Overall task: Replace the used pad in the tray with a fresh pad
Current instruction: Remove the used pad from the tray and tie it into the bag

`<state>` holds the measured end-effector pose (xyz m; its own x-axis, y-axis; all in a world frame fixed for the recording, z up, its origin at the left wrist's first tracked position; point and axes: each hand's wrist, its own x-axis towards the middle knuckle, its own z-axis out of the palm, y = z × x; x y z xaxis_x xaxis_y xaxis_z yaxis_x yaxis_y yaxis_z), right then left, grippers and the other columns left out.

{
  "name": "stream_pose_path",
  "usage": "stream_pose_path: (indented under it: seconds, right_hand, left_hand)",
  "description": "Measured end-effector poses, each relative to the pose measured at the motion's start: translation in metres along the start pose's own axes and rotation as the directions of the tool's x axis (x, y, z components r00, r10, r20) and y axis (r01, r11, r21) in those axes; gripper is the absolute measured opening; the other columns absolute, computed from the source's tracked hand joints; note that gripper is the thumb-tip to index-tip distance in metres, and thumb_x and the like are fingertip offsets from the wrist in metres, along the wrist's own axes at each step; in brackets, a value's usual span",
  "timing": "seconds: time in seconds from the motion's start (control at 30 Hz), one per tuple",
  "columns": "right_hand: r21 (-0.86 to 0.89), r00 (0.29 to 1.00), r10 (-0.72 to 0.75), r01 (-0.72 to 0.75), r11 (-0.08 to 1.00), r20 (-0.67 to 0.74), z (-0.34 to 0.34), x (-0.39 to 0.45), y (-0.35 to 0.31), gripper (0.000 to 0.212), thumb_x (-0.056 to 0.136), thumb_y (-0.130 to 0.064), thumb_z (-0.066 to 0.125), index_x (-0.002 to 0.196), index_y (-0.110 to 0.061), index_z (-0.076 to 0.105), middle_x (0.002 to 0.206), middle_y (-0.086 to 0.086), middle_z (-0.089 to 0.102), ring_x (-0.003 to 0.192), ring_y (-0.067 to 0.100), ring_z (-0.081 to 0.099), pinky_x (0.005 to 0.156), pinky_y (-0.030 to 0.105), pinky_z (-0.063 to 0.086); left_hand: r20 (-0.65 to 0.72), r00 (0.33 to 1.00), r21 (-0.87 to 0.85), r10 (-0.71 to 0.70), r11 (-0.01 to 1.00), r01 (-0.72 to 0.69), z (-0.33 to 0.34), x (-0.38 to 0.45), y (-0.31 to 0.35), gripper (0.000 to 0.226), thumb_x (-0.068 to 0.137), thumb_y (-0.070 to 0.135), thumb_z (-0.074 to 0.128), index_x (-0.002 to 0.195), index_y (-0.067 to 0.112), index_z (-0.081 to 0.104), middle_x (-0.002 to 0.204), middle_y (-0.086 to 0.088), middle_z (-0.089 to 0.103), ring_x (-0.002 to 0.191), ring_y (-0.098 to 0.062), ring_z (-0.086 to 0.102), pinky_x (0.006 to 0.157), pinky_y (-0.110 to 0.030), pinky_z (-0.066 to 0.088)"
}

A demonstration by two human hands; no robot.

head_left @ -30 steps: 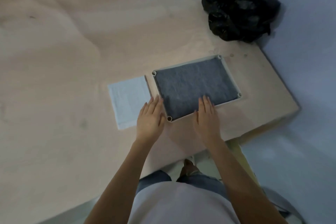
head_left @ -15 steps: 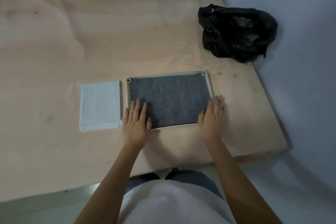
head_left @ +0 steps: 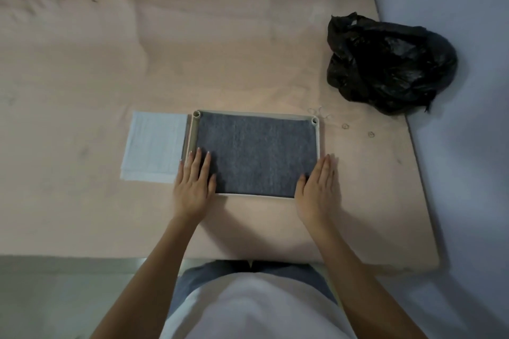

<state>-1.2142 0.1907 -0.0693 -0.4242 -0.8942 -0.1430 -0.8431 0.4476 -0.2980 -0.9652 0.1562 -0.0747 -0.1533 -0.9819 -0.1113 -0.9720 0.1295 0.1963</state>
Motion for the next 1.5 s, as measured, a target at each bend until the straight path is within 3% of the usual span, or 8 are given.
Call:
stream_pose_path:
  seconds: [0.2,0.33,0.5,0.63,0.8,0.93,1.23,1.5]
  right_hand:
    - [-0.007,1.0,-0.022,0.022,1.0,-0.016,-0.003,0.0,-0.002,0.061,0.098,-0.021,0.038,0.147,0.005,0.012,0.157,0.02,0.008,0.146,0.029,0.005,0.117,0.03,-0.002]
    - [-0.01,0.997,-0.045,0.045,0.999,-0.057,-0.013,-0.005,0.004,0.047,0.091,-0.015,0.05,0.134,0.002,0.045,0.15,0.021,0.029,0.139,0.034,0.028,0.11,0.041,0.026]
    - [-0.023,0.995,-0.03,0.028,0.999,-0.094,-0.026,-0.008,0.005,0.025,0.085,-0.012,0.058,0.104,0.001,0.065,0.135,0.023,0.047,0.123,0.037,0.045,0.1,0.043,0.035]
    - [-0.108,1.0,0.014,-0.013,0.994,0.012,-0.031,-0.01,0.002,0.031,0.088,-0.022,0.051,0.11,-0.003,0.062,0.143,0.017,0.039,0.128,0.03,0.037,0.1,0.037,0.029]
    - [-0.137,0.997,0.072,-0.072,0.988,-0.001,-0.03,-0.02,-0.005,0.027,0.086,-0.024,0.051,0.099,-0.004,0.064,0.129,0.015,0.049,0.117,0.03,0.044,0.091,0.037,0.033]
    - [-0.131,0.985,0.169,-0.162,0.978,0.046,-0.027,-0.02,-0.008,0.033,0.09,-0.032,0.049,0.108,-0.007,0.061,0.125,0.011,0.05,0.115,0.03,0.045,0.092,0.037,0.035]
    - [0.228,0.954,0.299,-0.296,0.928,0.02,-0.025,-0.018,-0.003,0.02,0.084,-0.022,0.061,0.1,-0.01,0.064,0.117,0.009,0.051,0.111,0.028,0.046,0.093,0.034,0.035]
    - [0.265,0.963,0.269,-0.252,0.931,-0.03,-0.025,-0.014,-0.004,0.007,0.08,-0.014,0.066,0.085,-0.01,0.067,0.109,0.01,0.054,0.107,0.029,0.048,0.092,0.034,0.036]
  left_hand:
    - [-0.048,0.999,-0.018,0.017,1.0,-0.018,-0.009,0.0,0.006,0.062,0.093,0.035,0.021,0.142,0.002,0.037,0.149,-0.017,0.034,0.141,-0.033,0.026,0.118,-0.046,0.016]
    - [-0.151,0.954,-0.09,0.259,0.957,-0.275,-0.014,0.012,0.039,0.034,0.084,0.012,0.054,0.113,-0.003,0.063,0.121,-0.022,0.061,0.117,-0.039,0.056,0.097,-0.048,0.044]
    - [0.022,0.911,-0.112,0.411,0.907,-0.406,-0.02,0.052,0.106,0.027,0.086,0.013,0.054,0.11,0.002,0.062,0.112,-0.017,0.059,0.1,-0.035,0.056,0.082,-0.043,0.043]
    - [0.111,0.853,-0.003,0.509,0.859,-0.512,-0.013,0.086,0.15,0.031,0.093,0.023,0.043,0.119,0.008,0.053,0.122,-0.012,0.051,0.112,-0.029,0.047,0.089,-0.038,0.036]
    - [0.216,0.844,0.115,0.49,0.846,-0.521,-0.006,0.114,0.18,0.032,0.095,0.022,0.04,0.123,0.007,0.046,0.127,-0.012,0.047,0.118,-0.029,0.043,0.092,-0.04,0.037]
    - [0.264,0.859,0.145,0.439,0.862,-0.486,-0.002,0.124,0.19,0.037,0.098,0.023,0.037,0.131,0.007,0.039,0.132,-0.011,0.044,0.124,-0.028,0.04,0.092,-0.042,0.039]
    - [0.277,0.901,0.123,0.335,0.917,-0.379,0.001,0.123,0.201,0.049,0.097,0.04,0.039,0.132,0.005,0.038,0.136,-0.014,0.039,0.126,-0.031,0.035,0.089,-0.045,0.041]
    - [0.264,0.924,0.1,0.277,0.945,-0.312,0.0,0.121,0.205,0.054,0.093,0.045,0.045,0.13,0.007,0.039,0.134,-0.014,0.04,0.122,-0.034,0.038,0.088,-0.045,0.041]
